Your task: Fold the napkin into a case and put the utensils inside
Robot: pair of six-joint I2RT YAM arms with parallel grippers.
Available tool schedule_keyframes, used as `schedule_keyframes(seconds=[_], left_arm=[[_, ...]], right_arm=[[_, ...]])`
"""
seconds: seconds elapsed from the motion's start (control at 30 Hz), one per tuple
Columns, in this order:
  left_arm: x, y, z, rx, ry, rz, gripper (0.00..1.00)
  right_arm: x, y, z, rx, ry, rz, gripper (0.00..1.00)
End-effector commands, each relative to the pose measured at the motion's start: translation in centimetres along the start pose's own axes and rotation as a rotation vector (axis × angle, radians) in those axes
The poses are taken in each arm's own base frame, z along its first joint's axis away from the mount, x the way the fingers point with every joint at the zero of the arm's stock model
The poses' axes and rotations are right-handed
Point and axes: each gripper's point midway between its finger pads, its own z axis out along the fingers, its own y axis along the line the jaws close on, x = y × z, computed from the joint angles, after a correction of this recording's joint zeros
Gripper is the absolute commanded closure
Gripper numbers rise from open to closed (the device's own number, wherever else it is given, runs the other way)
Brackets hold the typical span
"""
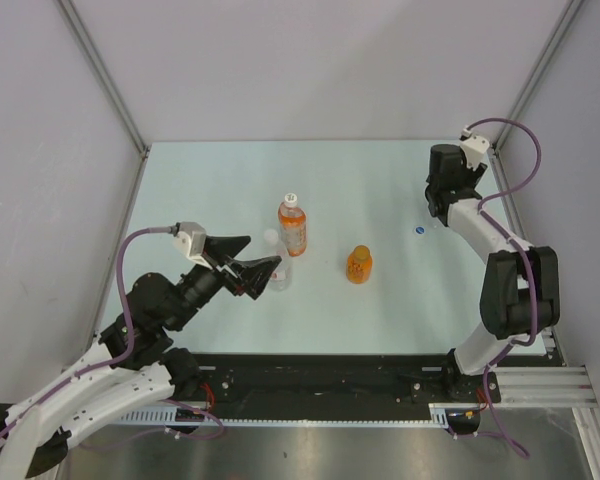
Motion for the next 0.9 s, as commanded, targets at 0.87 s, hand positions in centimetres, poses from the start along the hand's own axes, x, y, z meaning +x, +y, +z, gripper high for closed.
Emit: schedule_keyframes(seconds=[0.87], left_arm=[[-0.3,-0.6,-0.4,0.036,-0.029,-0.043,0.00]], right_arm=[[-0.5,-1.3,-2.4,-0.017,0.042,0.001,0.31]])
